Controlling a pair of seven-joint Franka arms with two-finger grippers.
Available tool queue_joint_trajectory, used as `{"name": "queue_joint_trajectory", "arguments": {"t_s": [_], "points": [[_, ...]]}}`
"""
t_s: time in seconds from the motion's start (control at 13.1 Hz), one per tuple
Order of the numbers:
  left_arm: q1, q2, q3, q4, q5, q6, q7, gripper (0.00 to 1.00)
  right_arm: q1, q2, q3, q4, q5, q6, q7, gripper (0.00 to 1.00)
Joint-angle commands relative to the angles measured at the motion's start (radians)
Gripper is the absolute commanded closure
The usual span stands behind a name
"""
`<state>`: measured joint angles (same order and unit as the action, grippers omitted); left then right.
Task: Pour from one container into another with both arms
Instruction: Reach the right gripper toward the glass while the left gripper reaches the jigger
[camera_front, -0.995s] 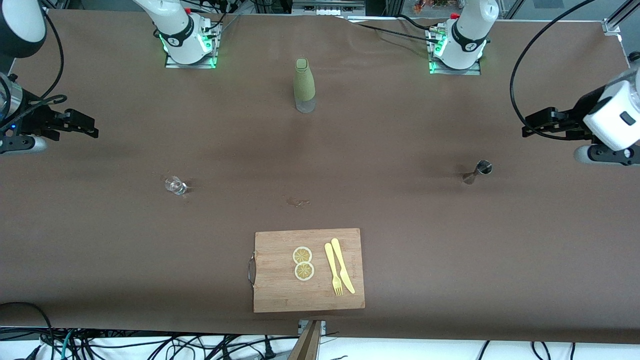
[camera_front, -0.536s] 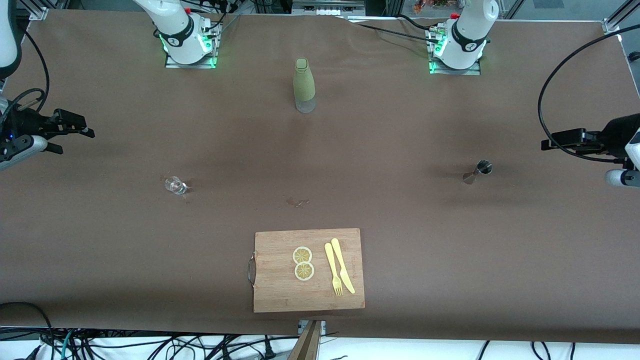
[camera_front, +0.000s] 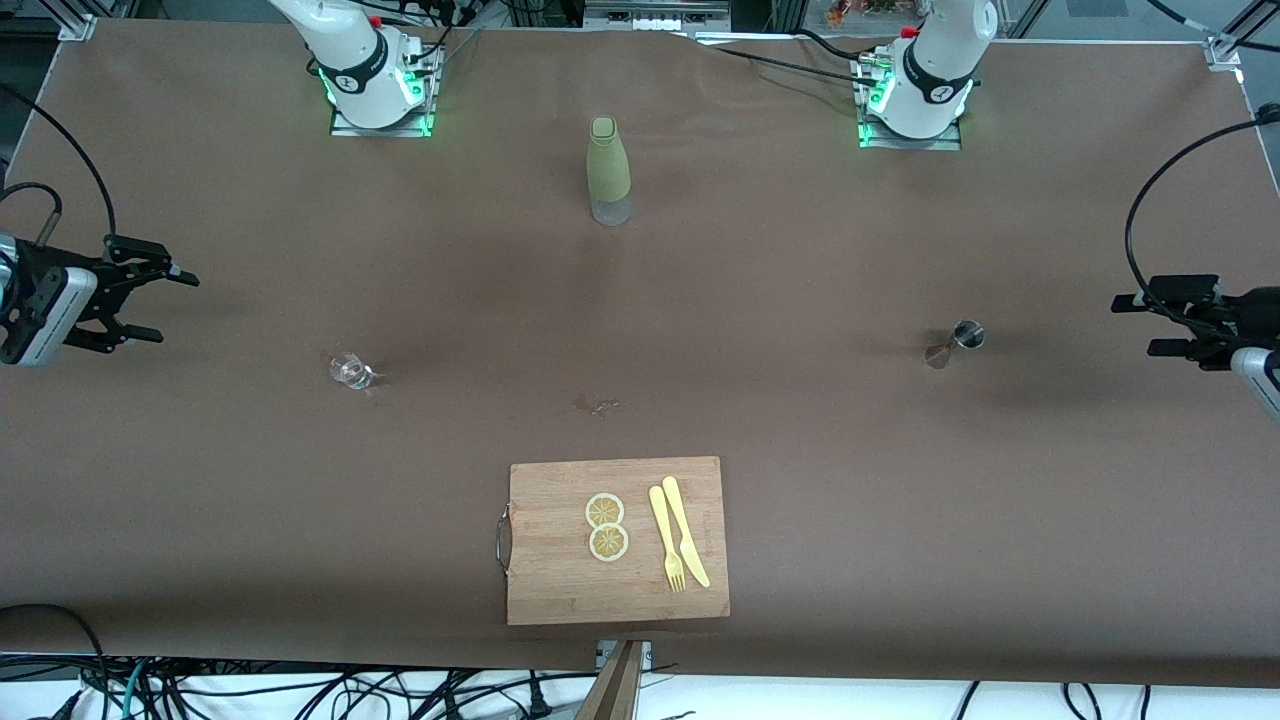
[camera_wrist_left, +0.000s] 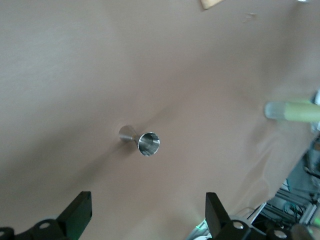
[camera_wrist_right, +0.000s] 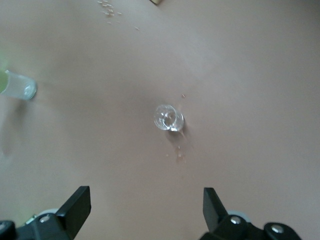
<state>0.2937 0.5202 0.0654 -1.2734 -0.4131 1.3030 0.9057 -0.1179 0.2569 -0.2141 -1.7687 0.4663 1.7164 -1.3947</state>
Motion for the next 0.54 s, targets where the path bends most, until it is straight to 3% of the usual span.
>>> {"name": "queue_joint_trajectory", "arguments": {"t_s": [0.0,0.15,0.46], "points": [[0.019,0.072,0.042,-0.01,-0.102,-0.021,0.238,0.0,-0.051,0.088,0.002,0.009,0.128,-0.012,-0.279,0.0],[0.048,0.17,0.068,-0.017,-0.205,-0.042,0.469,0.0,-0.091,0.168,0.002,0.009,0.225,-0.012,-0.461,0.0],[0.077,0.274,0.128,-0.124,-0.38,-0.039,0.859,0.0,-0.112,0.355,0.002,0.008,0.458,-0.015,-0.817,0.0]]}}
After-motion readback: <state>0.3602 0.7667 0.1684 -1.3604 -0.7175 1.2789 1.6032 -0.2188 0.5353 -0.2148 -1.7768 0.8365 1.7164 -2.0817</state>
